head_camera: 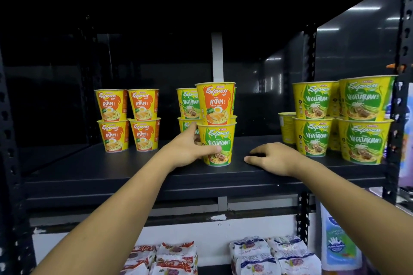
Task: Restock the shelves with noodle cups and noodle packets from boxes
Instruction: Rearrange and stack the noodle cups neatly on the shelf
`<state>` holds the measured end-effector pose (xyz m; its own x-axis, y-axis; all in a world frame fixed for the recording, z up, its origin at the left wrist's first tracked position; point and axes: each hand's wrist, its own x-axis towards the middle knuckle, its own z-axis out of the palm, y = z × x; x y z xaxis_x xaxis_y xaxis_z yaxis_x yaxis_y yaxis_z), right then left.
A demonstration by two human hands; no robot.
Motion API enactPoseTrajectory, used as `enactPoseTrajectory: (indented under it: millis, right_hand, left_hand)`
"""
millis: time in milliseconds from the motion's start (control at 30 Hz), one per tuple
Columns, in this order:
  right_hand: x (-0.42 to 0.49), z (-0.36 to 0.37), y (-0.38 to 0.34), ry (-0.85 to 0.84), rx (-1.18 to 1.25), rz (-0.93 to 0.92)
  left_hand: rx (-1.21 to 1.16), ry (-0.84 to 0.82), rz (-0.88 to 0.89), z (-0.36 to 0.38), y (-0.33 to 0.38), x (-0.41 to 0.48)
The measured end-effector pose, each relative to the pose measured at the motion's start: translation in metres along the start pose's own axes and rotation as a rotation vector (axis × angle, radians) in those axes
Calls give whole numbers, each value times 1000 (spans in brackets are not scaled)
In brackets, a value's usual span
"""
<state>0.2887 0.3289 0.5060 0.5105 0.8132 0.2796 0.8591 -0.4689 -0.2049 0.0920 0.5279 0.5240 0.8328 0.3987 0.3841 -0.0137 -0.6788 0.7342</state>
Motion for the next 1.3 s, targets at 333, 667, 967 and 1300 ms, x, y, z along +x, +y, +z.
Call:
enactPoseTrajectory:
  millis: [333, 667, 967, 1300]
  right_hand:
    - [-19, -25, 59, -99, 1, 43]
    - [-24, -8, 66, -24, -95, -48]
    - [-23, -12, 66, -86, -156, -130]
    - [-22, -15, 67, -148, -143, -175]
  left_hand:
    - [32, -86, -15, 47, 17, 56]
    - [-6, -46, -104, 109, 30, 132]
    - [-156, -26, -291, 135, 41, 176]
    - [-201, 39, -348, 148, 41, 192]
